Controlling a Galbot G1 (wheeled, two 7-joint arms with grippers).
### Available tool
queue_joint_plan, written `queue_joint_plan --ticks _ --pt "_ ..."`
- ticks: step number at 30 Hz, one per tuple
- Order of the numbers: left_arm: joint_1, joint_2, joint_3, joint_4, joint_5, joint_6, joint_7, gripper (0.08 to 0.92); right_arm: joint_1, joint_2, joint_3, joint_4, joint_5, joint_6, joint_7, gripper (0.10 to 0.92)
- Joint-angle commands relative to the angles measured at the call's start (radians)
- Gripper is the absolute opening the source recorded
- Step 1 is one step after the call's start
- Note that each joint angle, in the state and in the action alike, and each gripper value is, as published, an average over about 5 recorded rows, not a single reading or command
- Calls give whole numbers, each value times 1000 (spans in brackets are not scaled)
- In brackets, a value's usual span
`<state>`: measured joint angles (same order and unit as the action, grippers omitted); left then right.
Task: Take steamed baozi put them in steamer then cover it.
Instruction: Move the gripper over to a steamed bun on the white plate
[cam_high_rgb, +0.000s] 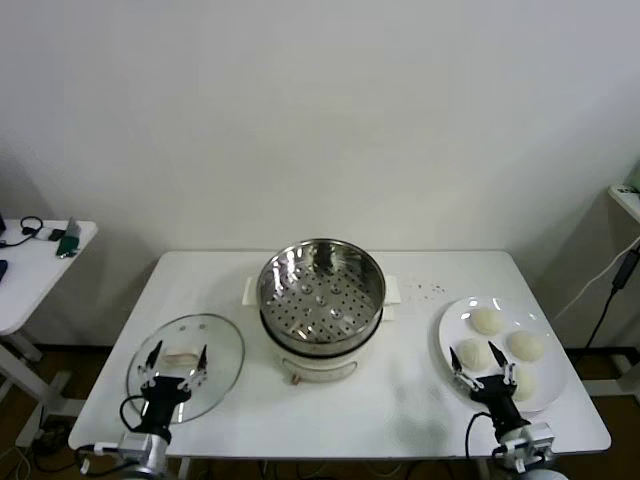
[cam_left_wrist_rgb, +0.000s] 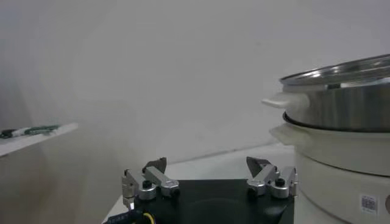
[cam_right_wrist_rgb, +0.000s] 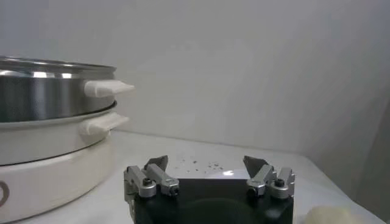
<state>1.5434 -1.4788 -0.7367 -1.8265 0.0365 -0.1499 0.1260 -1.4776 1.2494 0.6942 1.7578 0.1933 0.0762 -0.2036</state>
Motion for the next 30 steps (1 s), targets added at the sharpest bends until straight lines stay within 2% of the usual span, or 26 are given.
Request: queue_joint_plan --ticks 1,7,11,18,24,30 --pt "1 2 3 -3 3 -5 -3 823 23 -27 6 10 -5 -35 -8 823" --pt "10 14 18 -21 -5 6 -27 823 123 -302 16 -16 -22 -178 -172 823" --pt "27 19 30 -35 -19 5 -30 823 212 -529 -34 -98 -16 -232 -326 823" --pt "47 21 40 -41 -20 -19 -30 823 466 -789 -282 -267 -38 -262 -614 823" --pt "55 23 43 -44 -22 -21 -31 823 882 -895 -692 -436 -135 -223 -816 823" --pt "51 24 40 -37 -24 -17 -32 823 1350 -855 -1123 -612 -312 -115 -936 823"
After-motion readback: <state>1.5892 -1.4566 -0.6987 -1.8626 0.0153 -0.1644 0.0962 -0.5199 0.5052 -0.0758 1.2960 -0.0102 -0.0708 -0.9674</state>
